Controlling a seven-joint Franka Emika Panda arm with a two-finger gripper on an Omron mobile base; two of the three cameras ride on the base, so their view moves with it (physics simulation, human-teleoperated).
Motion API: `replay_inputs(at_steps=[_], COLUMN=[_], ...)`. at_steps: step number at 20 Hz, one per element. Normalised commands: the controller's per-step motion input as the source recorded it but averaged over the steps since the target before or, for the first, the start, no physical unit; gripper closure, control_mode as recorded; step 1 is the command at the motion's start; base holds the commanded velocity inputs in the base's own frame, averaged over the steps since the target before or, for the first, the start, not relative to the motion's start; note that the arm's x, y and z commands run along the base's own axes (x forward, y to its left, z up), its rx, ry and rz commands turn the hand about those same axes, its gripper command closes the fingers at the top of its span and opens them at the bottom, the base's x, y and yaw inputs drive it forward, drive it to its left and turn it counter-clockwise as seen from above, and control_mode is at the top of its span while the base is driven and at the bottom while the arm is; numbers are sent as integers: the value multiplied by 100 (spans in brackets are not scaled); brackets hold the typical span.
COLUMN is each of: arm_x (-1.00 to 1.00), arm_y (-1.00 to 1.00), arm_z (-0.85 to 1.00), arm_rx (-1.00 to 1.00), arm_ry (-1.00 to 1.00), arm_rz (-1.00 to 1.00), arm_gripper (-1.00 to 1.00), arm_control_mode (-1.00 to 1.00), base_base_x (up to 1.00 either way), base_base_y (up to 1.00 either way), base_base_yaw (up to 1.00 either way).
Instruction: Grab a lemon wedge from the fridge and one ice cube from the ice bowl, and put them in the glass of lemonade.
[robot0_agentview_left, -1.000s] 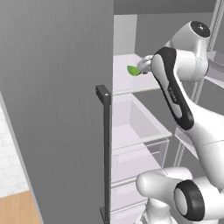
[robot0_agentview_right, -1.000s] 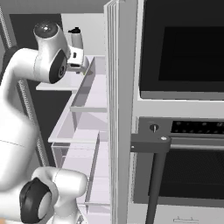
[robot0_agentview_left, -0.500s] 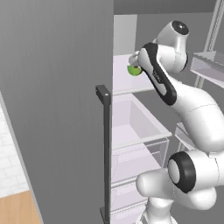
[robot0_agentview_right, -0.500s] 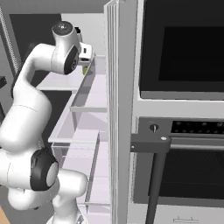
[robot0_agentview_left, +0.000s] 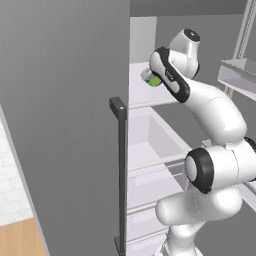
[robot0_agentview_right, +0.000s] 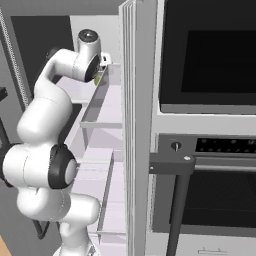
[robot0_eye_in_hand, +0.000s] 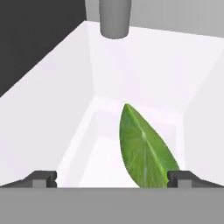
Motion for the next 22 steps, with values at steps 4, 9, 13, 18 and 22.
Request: replay_inputs(at_steps=[4,9,13,18,22], arm_x=[20,24,-63,-23,41], arm_y=[-5,0,13,16,4], arm_z=[1,-5,3,6,-1], arm_rx=[-7,-1,0,-2,-9], arm_ry=[-4,-3,-16,-15,-3], arm_rz=[10,5,7,9,2], arm_gripper=[-100,-100,-100,-100,-100], arm_control_mode=[-100,-100,-100,-100,-100], base_base_x=[0,0,0,0,0], base_base_y=[0,0,0,0,0], base_base_yaw=[0,0,0,0,0])
